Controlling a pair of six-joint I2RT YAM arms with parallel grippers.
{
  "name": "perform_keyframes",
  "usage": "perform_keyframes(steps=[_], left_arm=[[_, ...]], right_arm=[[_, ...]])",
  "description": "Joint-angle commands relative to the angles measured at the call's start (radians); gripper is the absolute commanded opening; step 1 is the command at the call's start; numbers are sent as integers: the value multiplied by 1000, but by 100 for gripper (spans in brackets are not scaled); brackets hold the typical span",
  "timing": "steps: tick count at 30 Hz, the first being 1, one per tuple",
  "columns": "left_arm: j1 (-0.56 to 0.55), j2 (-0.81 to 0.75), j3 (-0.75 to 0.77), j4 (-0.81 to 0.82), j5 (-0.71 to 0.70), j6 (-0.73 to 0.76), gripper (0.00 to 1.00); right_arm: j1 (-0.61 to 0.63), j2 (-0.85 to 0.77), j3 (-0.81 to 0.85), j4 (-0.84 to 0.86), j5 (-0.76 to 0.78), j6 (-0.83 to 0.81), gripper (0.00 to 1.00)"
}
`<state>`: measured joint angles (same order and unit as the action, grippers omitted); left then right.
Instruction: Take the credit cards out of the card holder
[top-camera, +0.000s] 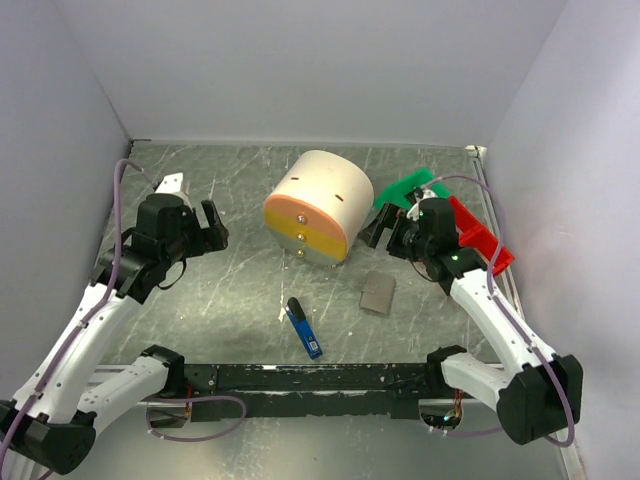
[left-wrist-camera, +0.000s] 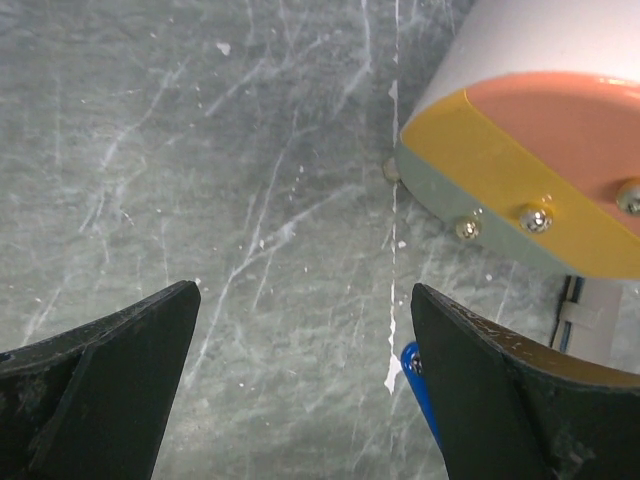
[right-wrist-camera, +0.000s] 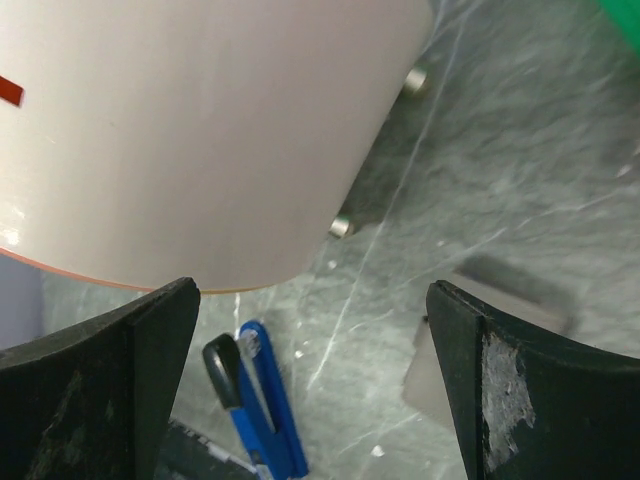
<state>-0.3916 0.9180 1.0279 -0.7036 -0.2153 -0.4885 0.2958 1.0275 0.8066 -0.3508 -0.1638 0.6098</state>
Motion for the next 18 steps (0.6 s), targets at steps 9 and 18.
perform_keyframes(steps=[9, 18], left_arm=[[38, -143, -66, 0, 178, -11, 99], [43, -199, -92, 12, 212, -5, 98]], right_arm=[[-13, 170, -14, 260, -309, 254, 99], [-15, 352, 104, 302, -383, 221, 100]])
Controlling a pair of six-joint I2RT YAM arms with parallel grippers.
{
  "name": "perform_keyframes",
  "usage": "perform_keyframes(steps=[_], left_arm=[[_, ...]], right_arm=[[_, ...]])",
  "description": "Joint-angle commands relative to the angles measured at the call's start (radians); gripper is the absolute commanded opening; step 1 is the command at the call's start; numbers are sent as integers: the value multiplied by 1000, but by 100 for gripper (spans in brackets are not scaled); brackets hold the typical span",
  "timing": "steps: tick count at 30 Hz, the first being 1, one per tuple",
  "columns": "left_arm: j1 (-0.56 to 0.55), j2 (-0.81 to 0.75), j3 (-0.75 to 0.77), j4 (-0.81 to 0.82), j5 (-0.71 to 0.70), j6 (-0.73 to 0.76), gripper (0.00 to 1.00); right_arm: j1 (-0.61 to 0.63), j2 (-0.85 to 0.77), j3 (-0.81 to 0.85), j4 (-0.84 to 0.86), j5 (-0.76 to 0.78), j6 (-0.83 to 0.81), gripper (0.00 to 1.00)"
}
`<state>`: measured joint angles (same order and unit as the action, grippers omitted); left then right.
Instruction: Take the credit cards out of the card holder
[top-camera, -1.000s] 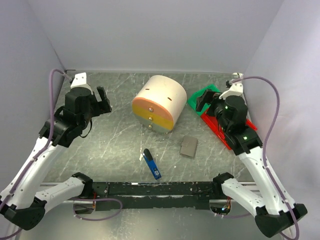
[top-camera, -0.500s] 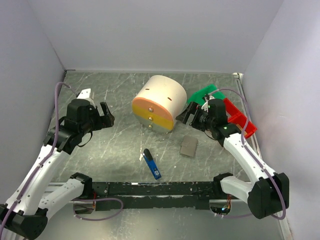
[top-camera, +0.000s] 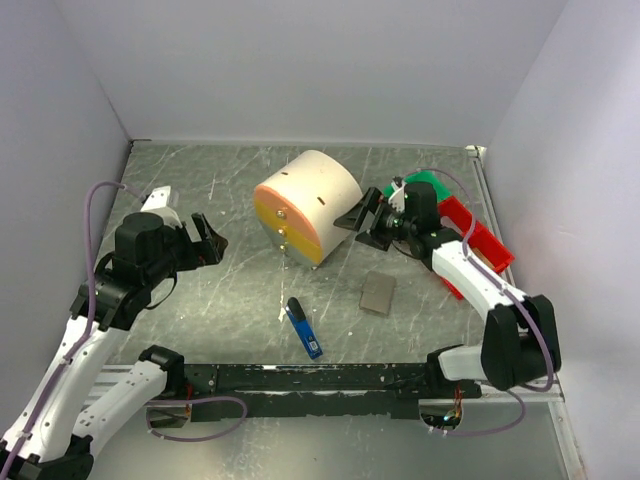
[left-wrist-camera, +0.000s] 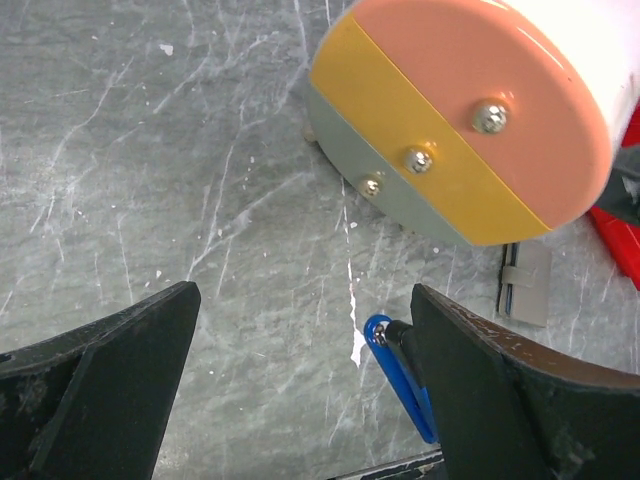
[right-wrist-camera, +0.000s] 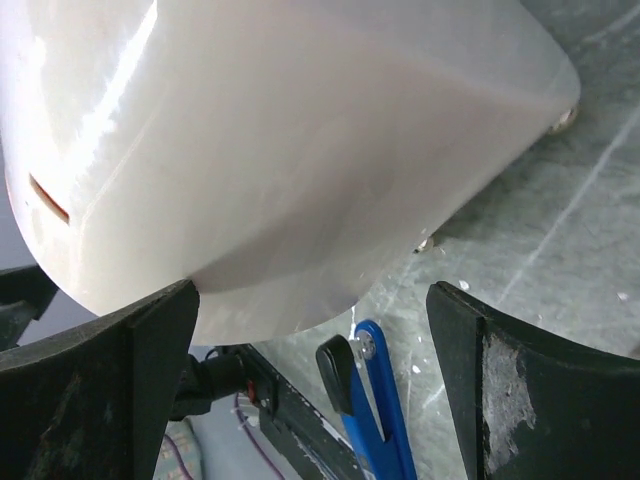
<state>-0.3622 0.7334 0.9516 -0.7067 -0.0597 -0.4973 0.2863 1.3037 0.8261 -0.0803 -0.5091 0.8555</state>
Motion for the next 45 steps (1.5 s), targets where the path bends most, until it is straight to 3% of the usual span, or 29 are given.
perform_keyframes(steps=[1, 8, 13, 17, 19, 22, 27, 35, 45], left_arm=[[13, -14, -17, 21, 66, 4, 98], [15, -4, -34, 59, 161, 17, 98], [16, -6, -103, 147, 285, 45, 98], [16, 8, -164, 294, 408, 50, 97], [16, 34, -189, 366, 484, 56, 96], [16, 97, -210, 470, 575, 100, 96], [14, 228, -219, 635, 524, 174, 97], [7, 533, -122, 792, 458, 244, 97], [-14, 774, 1, 1035, 434, 248, 96]], right_arm=[[-6, 103, 103, 31, -44, -37, 100], [0, 344, 336, -18, -139, -146, 97], [49, 546, 610, -198, -148, -272, 95], [71, 679, 842, -391, -39, -379, 92], [71, 668, 867, -431, 88, -391, 92], [71, 563, 812, -418, 202, -409, 93], [71, 295, 581, -353, 303, -403, 95], [71, -77, 226, -349, 294, -340, 96], [71, -323, 61, -494, 338, -303, 97]])
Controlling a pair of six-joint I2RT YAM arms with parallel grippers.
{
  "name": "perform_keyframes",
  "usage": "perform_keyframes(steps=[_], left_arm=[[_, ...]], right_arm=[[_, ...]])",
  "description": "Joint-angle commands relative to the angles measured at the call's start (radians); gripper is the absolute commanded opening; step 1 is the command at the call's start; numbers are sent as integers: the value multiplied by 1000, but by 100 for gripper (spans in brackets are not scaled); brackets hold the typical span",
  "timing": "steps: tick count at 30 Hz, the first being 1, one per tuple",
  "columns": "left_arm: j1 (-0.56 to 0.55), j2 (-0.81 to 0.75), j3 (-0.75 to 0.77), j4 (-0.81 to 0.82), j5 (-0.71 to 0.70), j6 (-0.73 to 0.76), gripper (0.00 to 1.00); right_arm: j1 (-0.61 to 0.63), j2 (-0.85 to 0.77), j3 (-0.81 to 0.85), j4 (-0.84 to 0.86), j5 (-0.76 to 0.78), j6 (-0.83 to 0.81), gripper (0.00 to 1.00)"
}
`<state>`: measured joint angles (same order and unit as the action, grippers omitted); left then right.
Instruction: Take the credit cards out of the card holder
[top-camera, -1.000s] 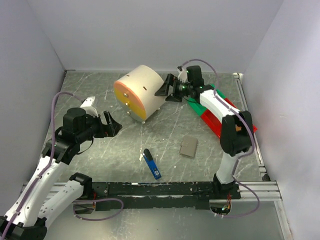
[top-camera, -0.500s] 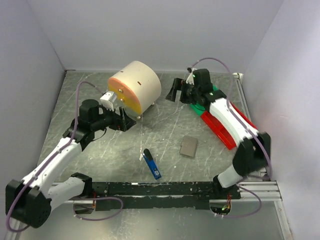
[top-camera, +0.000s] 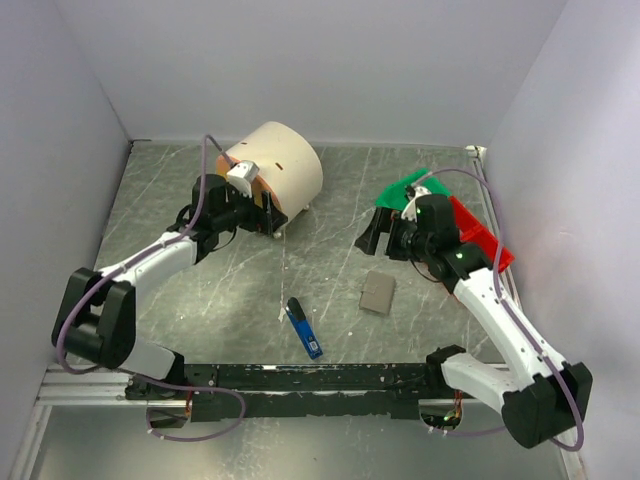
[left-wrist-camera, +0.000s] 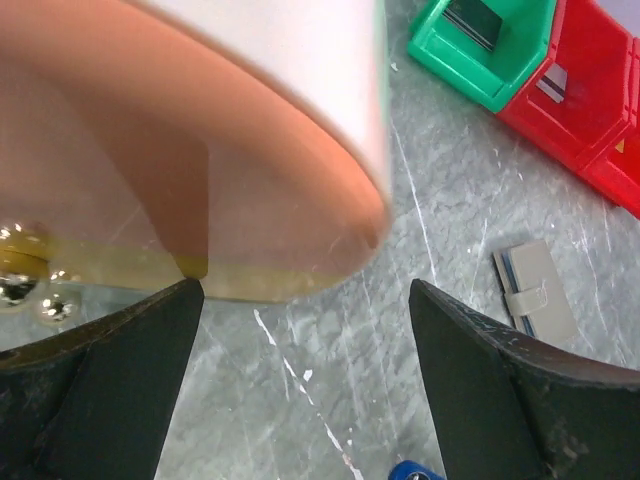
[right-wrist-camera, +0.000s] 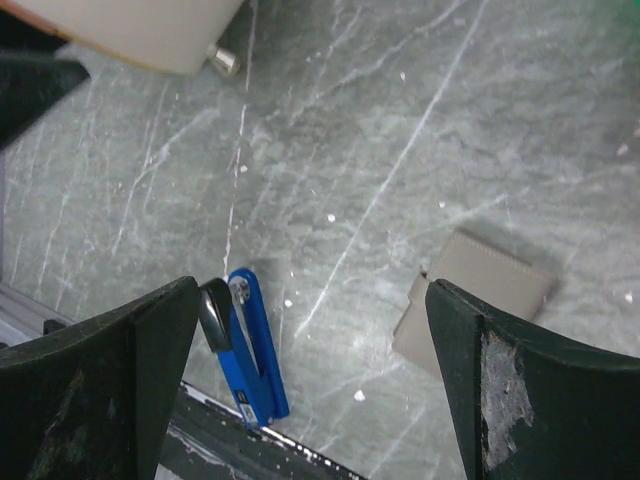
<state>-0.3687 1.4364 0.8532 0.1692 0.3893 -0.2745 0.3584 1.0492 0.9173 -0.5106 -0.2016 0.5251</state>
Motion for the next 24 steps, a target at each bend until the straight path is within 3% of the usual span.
perform_keyframes(steps=[1, 11, 20, 24], left_arm=[[-7, 100, 128, 158, -14, 25, 96], [-51, 353, 344, 190, 3, -32, 95], [-62, 545, 592, 62, -35, 5, 94], [-63, 478, 473, 146, -17, -29, 94]], right_arm=[[-1, -84, -43, -73, 30, 31, 97], [-1, -175, -146, -119, 35, 74, 98], [0, -172, -165, -128, -72, 49, 97], [0, -177, -211, -101, -171, 33, 95]])
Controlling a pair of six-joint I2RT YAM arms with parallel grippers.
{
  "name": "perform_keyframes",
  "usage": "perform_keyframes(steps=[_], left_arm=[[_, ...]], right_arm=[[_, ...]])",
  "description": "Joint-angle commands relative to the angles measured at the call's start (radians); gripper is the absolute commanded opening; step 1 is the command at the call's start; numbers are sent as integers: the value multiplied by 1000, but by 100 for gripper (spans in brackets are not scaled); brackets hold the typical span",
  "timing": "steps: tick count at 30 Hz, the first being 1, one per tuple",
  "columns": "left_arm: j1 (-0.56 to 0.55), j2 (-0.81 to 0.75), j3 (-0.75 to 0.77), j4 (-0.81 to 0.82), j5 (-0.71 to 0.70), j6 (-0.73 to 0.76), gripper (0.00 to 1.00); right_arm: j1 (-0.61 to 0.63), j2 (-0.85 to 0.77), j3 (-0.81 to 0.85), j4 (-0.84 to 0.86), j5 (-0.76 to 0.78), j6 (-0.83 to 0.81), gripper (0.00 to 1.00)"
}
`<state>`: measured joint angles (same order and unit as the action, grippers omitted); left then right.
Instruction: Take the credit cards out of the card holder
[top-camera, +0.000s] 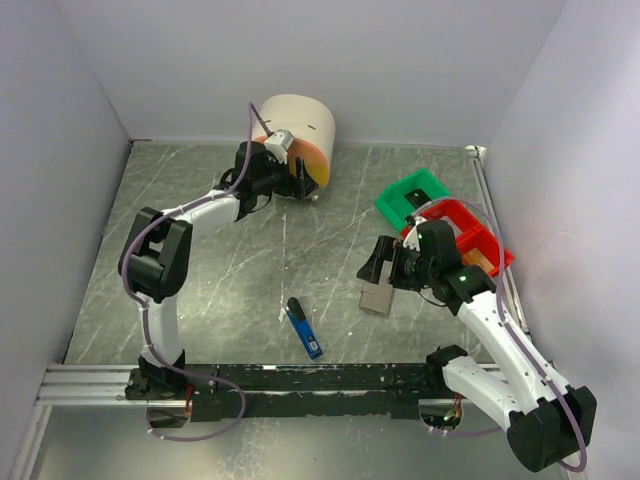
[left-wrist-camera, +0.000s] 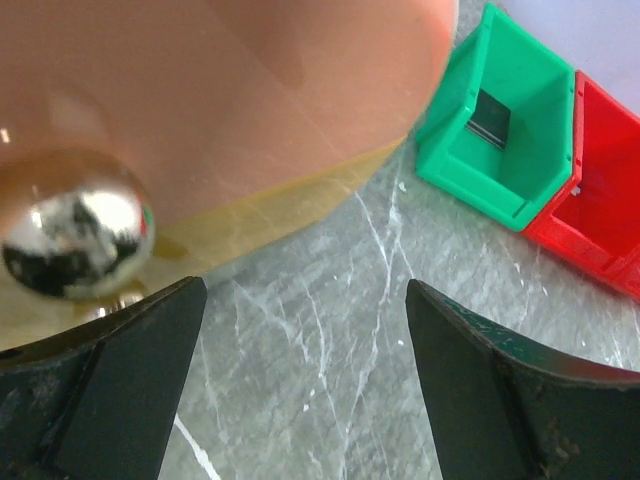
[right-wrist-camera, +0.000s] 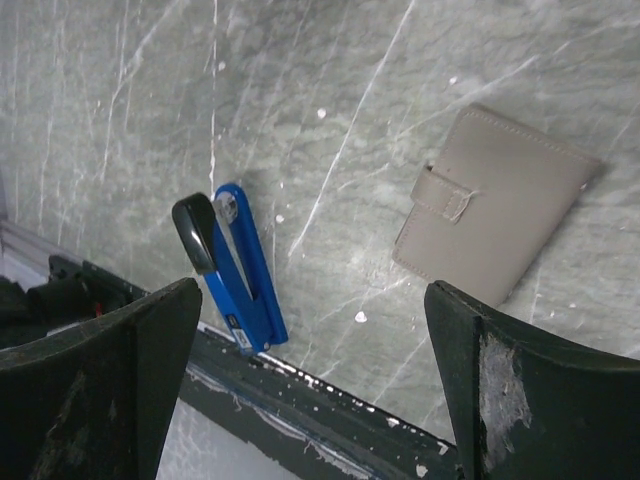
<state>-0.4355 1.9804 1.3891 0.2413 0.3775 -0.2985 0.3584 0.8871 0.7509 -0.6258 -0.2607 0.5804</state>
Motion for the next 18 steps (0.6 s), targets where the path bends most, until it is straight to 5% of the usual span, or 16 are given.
perform_keyframes(steps=[1, 10, 18], left_arm=[[3, -100, -107, 98, 2, -13, 93], [-12, -486, -482, 180, 101, -82, 93], [-14, -902, -678, -36, 65, -77, 94]], right_arm=[[0, -15, -60, 25, -142, -22, 95], [55, -88, -238, 172, -314, 80, 91], [330, 17, -391, 447, -299, 222, 91]])
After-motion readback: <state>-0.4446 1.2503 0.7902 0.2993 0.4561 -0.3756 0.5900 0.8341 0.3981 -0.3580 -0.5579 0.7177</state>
